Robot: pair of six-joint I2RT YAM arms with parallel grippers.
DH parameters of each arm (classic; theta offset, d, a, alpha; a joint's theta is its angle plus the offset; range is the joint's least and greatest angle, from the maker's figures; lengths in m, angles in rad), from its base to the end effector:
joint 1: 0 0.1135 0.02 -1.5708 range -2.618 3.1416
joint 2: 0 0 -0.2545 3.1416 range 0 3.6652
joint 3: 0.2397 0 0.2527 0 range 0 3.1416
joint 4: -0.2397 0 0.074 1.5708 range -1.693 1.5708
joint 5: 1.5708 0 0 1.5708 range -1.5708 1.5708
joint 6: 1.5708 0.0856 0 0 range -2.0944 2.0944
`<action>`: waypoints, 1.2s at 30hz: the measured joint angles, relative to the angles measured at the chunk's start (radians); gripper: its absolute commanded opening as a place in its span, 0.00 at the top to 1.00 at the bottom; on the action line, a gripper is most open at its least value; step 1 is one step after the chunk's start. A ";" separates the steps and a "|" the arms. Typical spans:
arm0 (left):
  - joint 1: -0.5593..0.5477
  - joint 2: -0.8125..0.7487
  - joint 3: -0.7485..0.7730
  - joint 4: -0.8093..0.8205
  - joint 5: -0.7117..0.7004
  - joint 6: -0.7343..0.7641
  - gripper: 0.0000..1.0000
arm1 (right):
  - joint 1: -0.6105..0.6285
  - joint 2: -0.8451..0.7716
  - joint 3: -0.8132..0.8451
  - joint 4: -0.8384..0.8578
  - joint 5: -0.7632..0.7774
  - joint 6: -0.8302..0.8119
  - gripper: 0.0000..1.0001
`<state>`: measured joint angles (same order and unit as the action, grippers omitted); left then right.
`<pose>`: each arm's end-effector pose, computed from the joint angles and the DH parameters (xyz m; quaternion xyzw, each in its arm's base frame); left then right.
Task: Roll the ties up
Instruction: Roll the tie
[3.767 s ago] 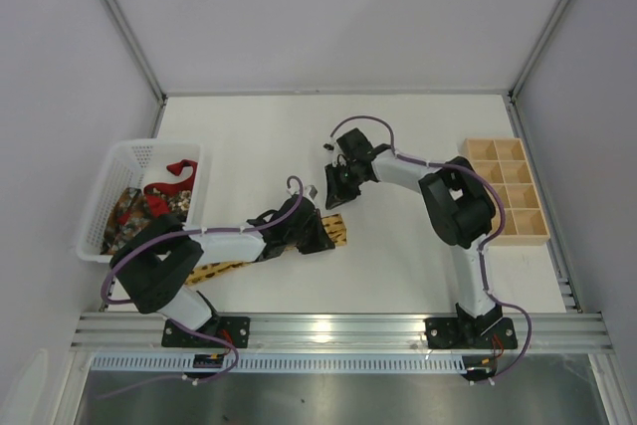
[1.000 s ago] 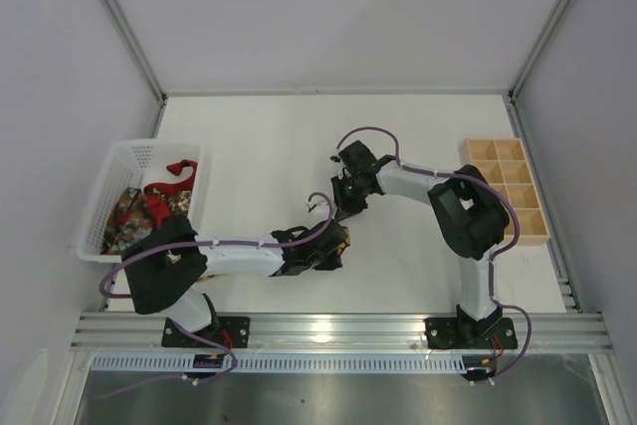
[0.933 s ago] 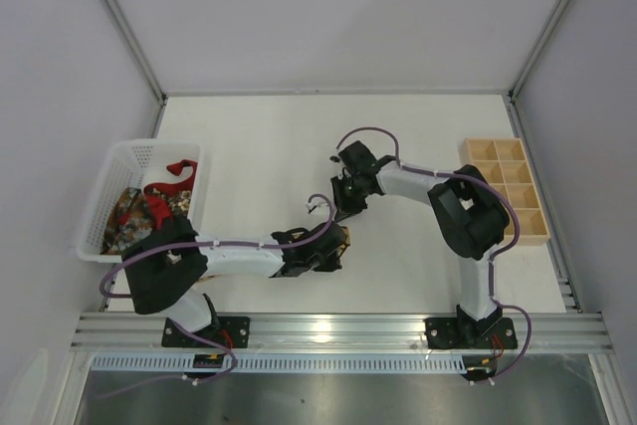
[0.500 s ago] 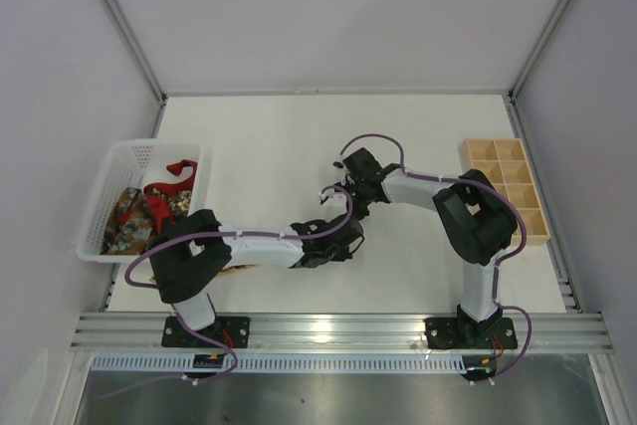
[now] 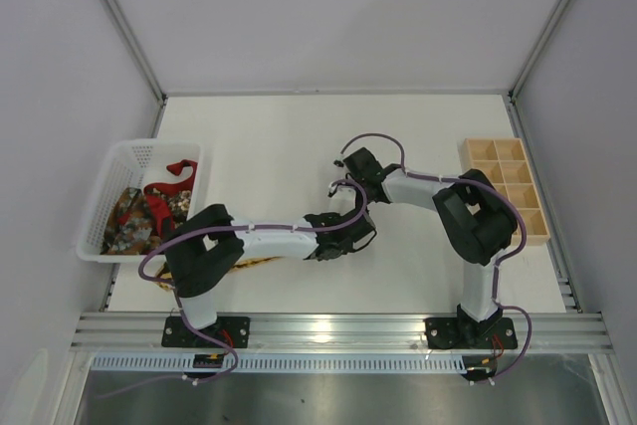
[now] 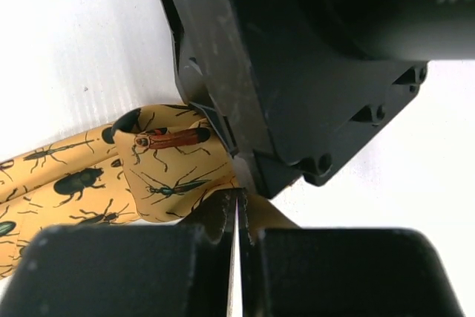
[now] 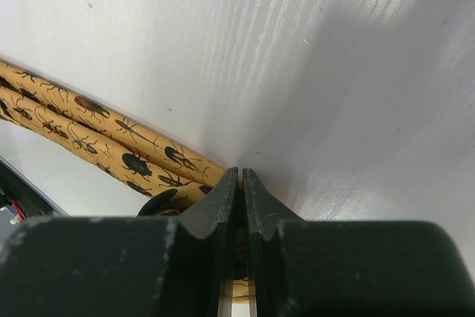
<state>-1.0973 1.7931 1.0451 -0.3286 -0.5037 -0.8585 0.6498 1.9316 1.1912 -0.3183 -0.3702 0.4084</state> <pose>0.2044 -0.3082 0.1076 0.0513 0.9396 -0.0614 0.3327 0.3052 0.2708 0.0962 -0.1608 0.9383 0.2793 0.1250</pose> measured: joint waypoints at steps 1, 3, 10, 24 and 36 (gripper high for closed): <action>0.000 -0.001 -0.003 0.006 0.002 0.004 0.98 | -0.001 0.000 0.000 0.000 0.000 0.000 0.88; 0.003 -0.014 -0.024 0.032 0.020 0.025 0.92 | -0.004 0.000 0.000 -0.002 -0.001 0.001 0.87; 0.003 -0.205 -0.149 0.111 0.126 0.093 0.69 | -0.038 0.002 0.036 -0.054 -0.003 0.000 0.83; 0.281 -0.439 -0.159 0.192 0.397 0.134 0.75 | -0.125 -0.146 -0.089 -0.074 0.034 0.002 0.63; 0.500 -0.007 0.161 0.136 0.800 0.282 0.78 | 0.214 -0.642 -0.544 0.034 0.426 0.182 0.83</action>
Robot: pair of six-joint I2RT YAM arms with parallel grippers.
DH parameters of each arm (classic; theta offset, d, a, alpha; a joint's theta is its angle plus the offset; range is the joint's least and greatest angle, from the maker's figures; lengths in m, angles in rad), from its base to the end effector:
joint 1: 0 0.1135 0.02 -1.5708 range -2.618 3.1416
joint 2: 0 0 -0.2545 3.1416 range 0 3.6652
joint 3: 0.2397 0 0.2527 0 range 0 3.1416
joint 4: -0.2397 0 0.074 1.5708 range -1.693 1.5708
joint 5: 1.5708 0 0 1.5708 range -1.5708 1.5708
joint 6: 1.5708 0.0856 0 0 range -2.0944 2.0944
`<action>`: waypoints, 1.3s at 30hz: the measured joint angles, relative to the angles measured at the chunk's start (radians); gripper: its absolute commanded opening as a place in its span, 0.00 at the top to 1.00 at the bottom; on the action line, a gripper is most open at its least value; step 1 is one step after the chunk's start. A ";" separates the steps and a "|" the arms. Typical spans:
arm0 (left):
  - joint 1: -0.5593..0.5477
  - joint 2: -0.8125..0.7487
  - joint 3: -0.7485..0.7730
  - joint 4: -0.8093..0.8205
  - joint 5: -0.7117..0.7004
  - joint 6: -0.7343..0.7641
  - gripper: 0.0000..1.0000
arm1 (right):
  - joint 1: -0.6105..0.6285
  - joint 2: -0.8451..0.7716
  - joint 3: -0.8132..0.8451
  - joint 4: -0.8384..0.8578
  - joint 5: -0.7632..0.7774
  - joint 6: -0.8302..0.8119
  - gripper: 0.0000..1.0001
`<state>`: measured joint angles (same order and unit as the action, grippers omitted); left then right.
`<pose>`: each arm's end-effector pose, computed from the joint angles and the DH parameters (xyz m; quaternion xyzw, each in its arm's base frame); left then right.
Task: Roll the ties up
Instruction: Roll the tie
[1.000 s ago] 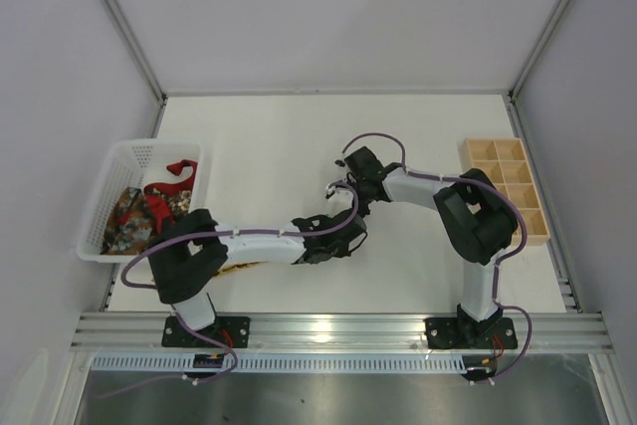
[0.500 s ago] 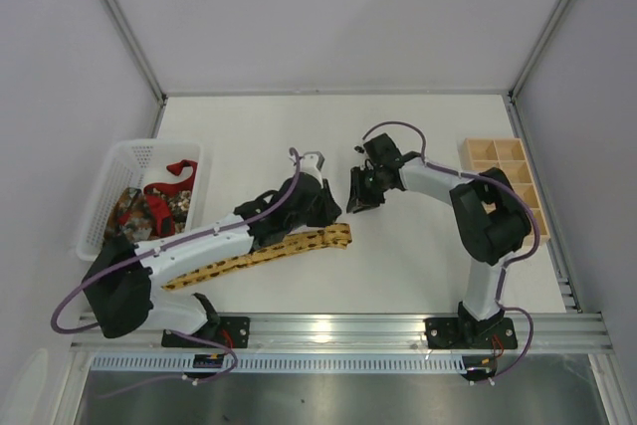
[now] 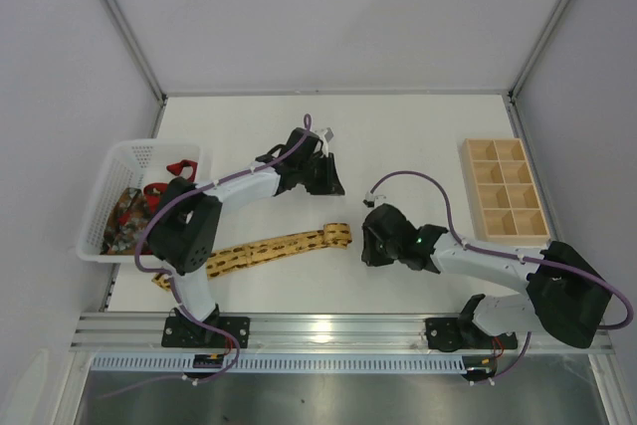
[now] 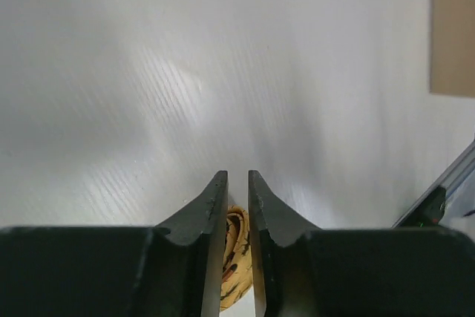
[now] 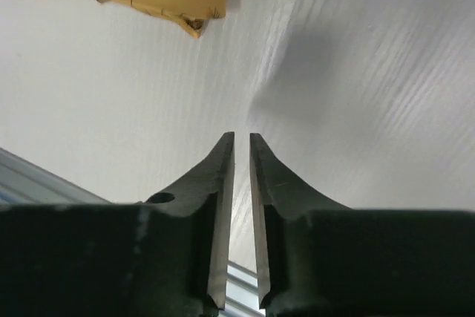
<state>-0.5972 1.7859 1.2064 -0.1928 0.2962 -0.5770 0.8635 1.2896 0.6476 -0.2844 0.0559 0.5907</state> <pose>0.3367 -0.2592 0.1691 0.0666 0.9106 -0.3262 0.2448 0.1841 0.2080 0.1316 -0.1202 0.9406 0.1906 0.2541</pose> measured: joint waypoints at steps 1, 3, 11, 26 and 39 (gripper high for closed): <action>-0.002 0.037 0.000 -0.005 0.031 0.011 0.79 | 0.053 -0.004 -0.026 0.024 0.051 0.029 0.86; -0.004 0.083 -0.001 -0.014 0.067 0.023 0.78 | 0.127 -0.002 -0.052 0.050 0.133 0.070 0.93; -0.011 0.120 -0.021 -0.025 0.124 0.080 0.78 | 0.261 0.176 -0.038 0.234 0.376 0.166 1.00; -0.032 0.172 -0.021 -0.034 0.154 0.110 0.78 | 0.274 0.339 0.061 0.350 0.473 0.253 1.00; -0.050 0.172 -0.040 0.016 0.144 0.108 0.79 | 0.161 0.319 0.016 0.425 0.447 0.237 1.00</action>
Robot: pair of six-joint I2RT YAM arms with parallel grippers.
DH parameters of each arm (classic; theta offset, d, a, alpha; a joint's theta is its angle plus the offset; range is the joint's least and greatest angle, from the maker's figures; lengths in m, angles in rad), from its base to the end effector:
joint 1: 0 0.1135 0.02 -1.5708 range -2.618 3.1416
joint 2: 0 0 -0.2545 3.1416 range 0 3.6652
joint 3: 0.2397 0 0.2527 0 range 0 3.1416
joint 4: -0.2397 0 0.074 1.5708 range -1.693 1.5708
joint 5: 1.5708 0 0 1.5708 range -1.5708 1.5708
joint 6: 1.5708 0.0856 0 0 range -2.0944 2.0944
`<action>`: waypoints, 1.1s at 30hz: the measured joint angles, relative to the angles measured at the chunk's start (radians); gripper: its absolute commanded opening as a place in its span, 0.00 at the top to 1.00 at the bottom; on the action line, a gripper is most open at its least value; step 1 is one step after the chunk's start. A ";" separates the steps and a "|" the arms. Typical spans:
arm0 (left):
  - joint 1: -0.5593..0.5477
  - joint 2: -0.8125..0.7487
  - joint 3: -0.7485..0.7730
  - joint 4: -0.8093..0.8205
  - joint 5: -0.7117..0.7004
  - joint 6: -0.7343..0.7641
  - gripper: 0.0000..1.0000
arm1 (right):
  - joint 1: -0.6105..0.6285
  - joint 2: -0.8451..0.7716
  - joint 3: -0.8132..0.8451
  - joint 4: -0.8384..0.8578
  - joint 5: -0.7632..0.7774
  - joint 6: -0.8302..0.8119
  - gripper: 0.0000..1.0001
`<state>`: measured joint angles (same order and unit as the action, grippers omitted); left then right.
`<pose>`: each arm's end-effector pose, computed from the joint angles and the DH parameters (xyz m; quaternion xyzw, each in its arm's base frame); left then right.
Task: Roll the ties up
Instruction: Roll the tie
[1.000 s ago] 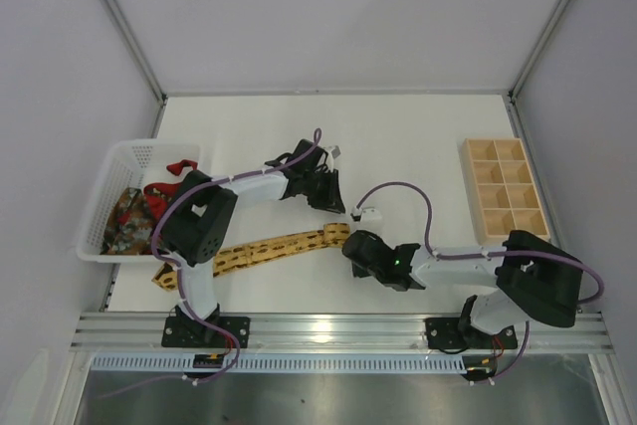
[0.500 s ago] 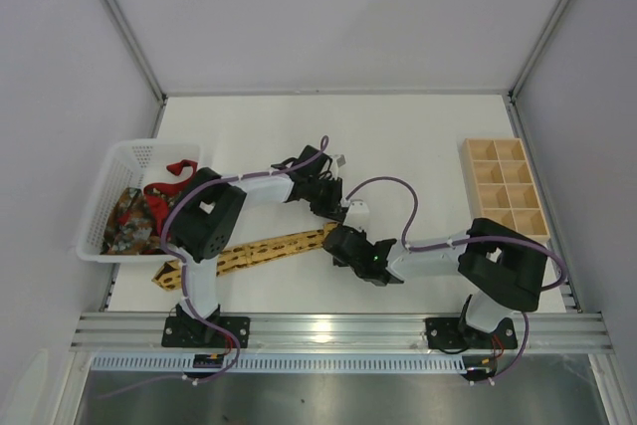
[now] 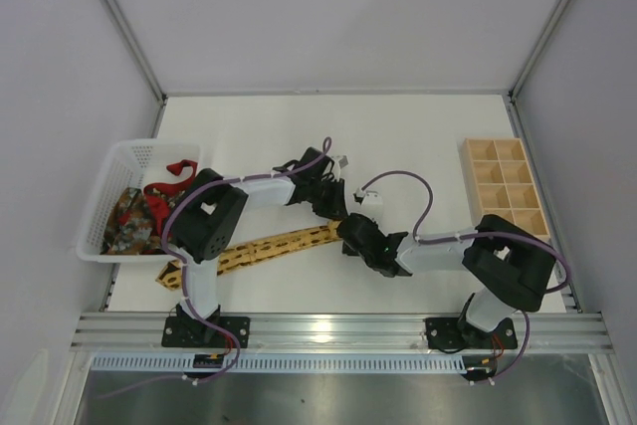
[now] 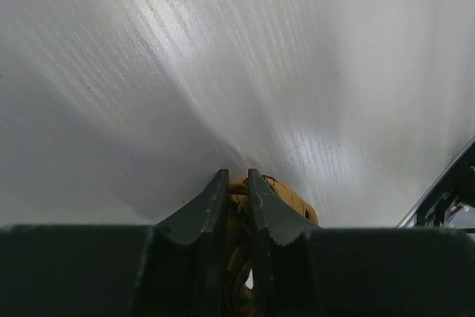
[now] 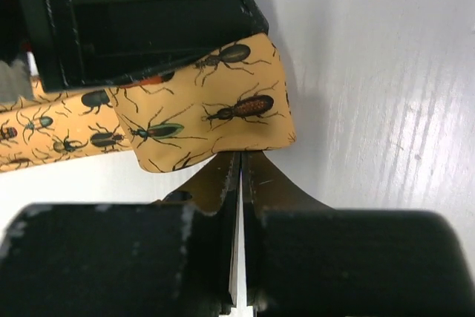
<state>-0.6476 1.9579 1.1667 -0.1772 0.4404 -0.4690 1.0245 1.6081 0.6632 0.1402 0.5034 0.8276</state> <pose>0.3106 -0.2807 0.0920 0.1477 0.9224 -0.3303 0.1350 0.2042 0.2564 0.0967 0.0043 0.9031 0.1505 0.4022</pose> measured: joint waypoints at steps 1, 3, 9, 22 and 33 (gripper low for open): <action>0.000 0.000 0.000 0.000 -0.002 0.000 0.78 | -0.002 -0.006 -0.005 0.001 -0.011 -0.002 1.00; -0.002 0.000 0.001 -0.005 -0.001 0.000 0.78 | -0.003 -0.031 -0.019 -0.013 -0.027 -0.002 1.00; -0.008 0.010 0.068 -0.089 -0.025 0.015 0.78 | -0.017 -0.208 -0.096 -0.144 -0.099 0.084 1.00; -0.008 0.036 0.170 -0.154 -0.060 0.053 0.70 | -0.070 -0.226 -0.121 -0.264 -0.261 0.528 1.00; -0.008 0.058 0.154 -0.151 -0.036 0.061 0.81 | -0.081 -0.127 -0.182 0.028 -0.276 0.726 1.00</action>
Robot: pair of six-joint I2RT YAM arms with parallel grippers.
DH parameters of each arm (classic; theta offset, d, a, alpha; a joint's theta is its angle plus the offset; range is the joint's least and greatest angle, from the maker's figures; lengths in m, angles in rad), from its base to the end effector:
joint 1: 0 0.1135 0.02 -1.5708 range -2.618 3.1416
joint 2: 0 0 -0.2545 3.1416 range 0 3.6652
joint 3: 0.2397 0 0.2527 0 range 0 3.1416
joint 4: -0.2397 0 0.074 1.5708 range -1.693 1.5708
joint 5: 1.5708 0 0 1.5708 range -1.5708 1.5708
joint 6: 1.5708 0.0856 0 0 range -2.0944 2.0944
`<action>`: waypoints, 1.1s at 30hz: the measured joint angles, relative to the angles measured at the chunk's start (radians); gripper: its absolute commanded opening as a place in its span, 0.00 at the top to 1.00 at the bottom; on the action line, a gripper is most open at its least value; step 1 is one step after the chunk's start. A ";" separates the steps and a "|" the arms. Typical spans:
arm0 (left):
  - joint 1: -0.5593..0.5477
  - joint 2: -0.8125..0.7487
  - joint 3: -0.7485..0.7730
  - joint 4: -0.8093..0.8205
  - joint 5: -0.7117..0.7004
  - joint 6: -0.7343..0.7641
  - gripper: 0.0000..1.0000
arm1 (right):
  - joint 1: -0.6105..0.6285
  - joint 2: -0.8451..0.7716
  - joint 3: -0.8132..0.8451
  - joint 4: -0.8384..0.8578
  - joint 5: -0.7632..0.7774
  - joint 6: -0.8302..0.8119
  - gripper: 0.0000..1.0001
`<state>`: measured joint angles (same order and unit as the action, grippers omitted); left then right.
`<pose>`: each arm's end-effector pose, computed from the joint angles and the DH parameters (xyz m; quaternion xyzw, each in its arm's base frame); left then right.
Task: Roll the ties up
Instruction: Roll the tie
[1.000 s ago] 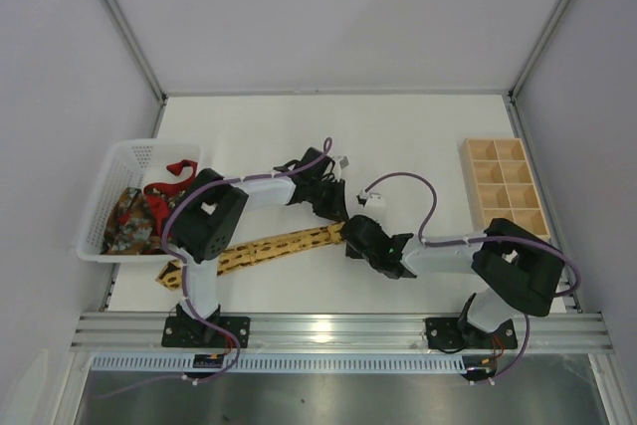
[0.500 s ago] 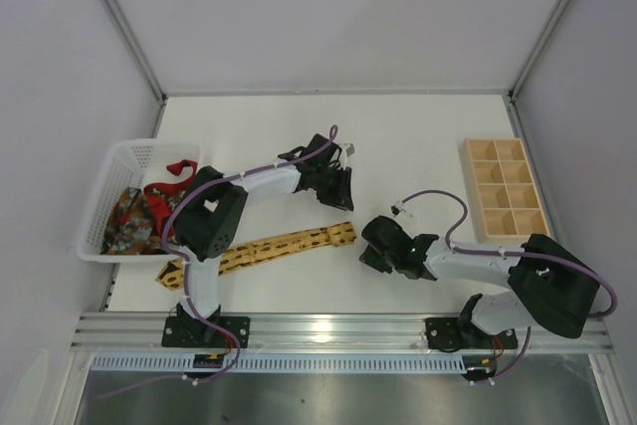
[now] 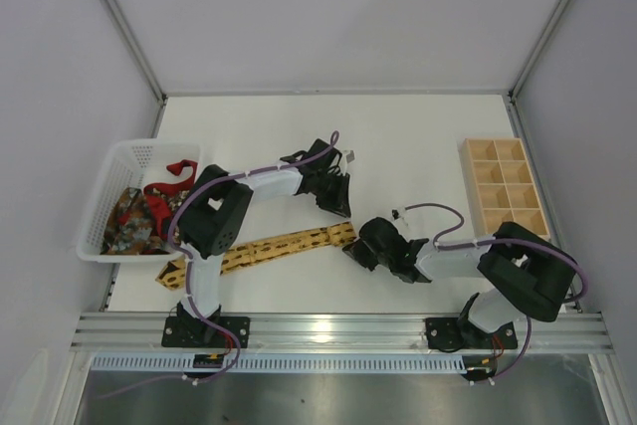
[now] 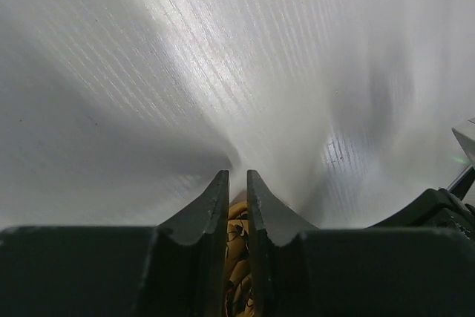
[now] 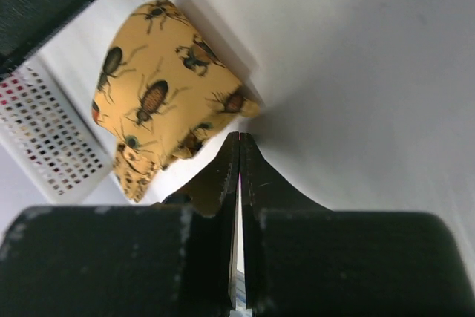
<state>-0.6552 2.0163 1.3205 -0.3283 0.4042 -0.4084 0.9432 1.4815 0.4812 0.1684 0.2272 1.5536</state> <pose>0.3251 -0.2923 0.1014 0.1699 0.9294 -0.3007 0.1299 0.1838 0.2205 0.0764 0.3175 0.8714 0.3068 0.2139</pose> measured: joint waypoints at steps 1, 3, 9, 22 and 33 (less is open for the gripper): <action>0.000 0.001 -0.001 0.000 0.000 0.000 0.82 | -0.001 0.016 -0.003 0.035 0.000 0.006 1.00; 0.000 0.002 -0.003 0.000 0.001 0.003 0.84 | -0.001 0.039 -0.014 0.100 0.001 0.014 1.00; 0.000 0.002 -0.014 0.002 0.001 0.010 0.87 | -0.001 0.051 -0.056 0.204 0.020 0.012 1.00; 0.000 0.002 -0.018 0.008 0.021 0.010 0.89 | -0.045 0.044 -0.043 0.196 0.055 -0.100 1.00; 0.000 0.002 -0.017 0.002 0.022 0.015 0.89 | 0.000 -0.068 -0.113 0.115 0.071 -0.063 1.00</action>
<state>-0.6552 2.0178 1.3037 -0.3260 0.4263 -0.3935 0.9428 1.4132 0.3687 0.2832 0.2977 1.4906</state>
